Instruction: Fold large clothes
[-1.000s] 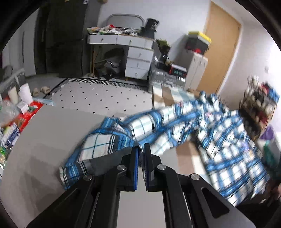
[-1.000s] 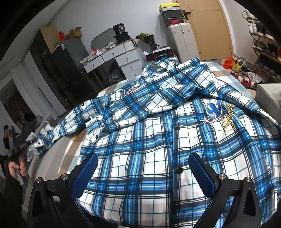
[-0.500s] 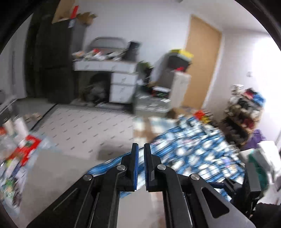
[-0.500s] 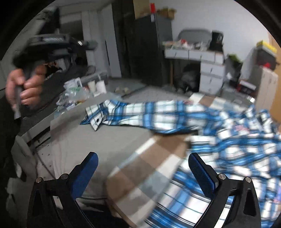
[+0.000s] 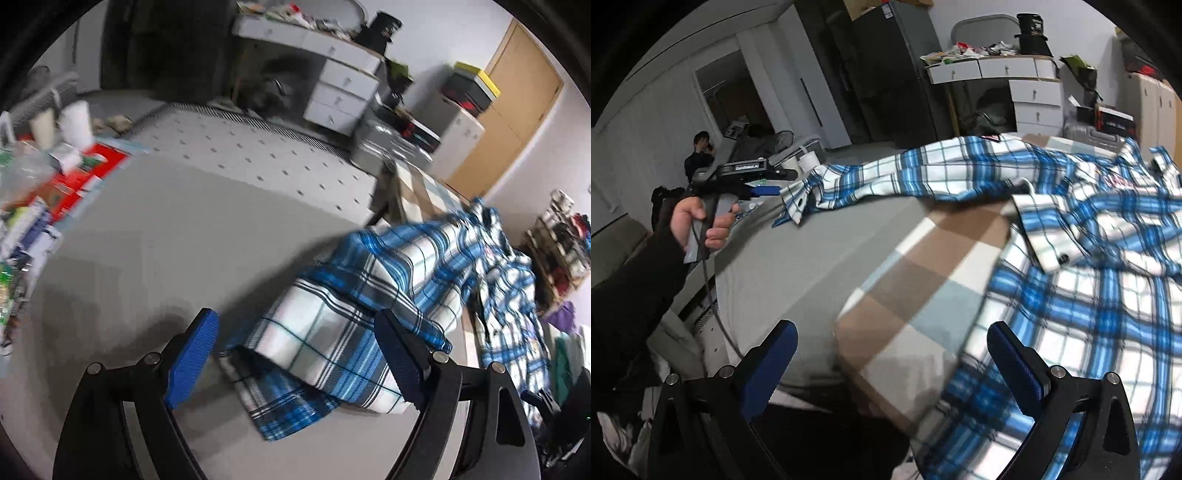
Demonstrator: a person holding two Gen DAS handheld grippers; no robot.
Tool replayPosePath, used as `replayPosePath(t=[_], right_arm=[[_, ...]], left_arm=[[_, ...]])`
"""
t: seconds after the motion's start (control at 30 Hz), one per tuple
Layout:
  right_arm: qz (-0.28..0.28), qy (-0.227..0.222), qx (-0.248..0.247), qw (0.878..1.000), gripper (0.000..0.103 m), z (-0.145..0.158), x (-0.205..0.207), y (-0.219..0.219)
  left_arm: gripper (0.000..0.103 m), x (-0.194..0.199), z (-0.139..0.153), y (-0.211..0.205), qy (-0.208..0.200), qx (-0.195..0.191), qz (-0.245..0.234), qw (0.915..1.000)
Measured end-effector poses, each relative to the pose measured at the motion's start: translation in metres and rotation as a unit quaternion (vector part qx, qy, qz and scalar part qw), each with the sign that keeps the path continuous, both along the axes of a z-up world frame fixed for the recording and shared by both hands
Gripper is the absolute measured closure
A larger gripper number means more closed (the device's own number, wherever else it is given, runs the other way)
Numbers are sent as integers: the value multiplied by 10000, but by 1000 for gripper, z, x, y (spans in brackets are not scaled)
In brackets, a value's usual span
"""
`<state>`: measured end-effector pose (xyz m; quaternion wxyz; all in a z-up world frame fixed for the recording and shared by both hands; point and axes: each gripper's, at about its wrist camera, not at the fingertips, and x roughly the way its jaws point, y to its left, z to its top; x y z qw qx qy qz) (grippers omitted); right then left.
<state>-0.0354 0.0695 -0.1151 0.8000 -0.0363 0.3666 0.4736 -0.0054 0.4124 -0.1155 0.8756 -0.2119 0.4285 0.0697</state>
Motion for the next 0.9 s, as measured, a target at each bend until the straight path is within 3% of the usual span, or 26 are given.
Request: replayPosePath(t=[0.07, 0.1, 0.17, 0.2, 0.3, 0.43, 0.53, 0.73, 0.9], right_arm=[[-20, 103, 59, 9999, 0, 0, -1, -12], [-44, 134, 68, 9999, 0, 1, -3, -17], [-30, 100, 84, 9999, 0, 6, -6, -29], [-28, 44, 93, 9999, 0, 9, -7, -33], [-55, -142, 165, 9997, 0, 21, -11, -50], [-156, -262, 360, 9989, 0, 35, -11, -78], [-465, -541, 217, 9972, 0, 40, -7, -95], [-1513, -871, 100, 9846, 0, 38, 9, -136], [-2031, -975, 96, 9742, 0, 46, 10, -163]], left_arm=[[22, 2, -6, 5, -90, -340, -94, 9993], [31, 3, -6, 5, -104, -485, -143, 9987], [99, 5, -9, 2, 161, -672, -275, 9972], [101, 6, -11, -1, 341, -683, -207, 9969], [102, 5, 1, -9, 288, -587, -80, 9978], [103, 2, 36, -20, -231, -1028, 9, 9944], [103, 11, 69, -42, -645, -1258, -74, 9899], [103, 49, 143, -139, -1093, -1144, -807, 9841], [103, 104, 179, -269, -1146, -664, -1476, 9801]])
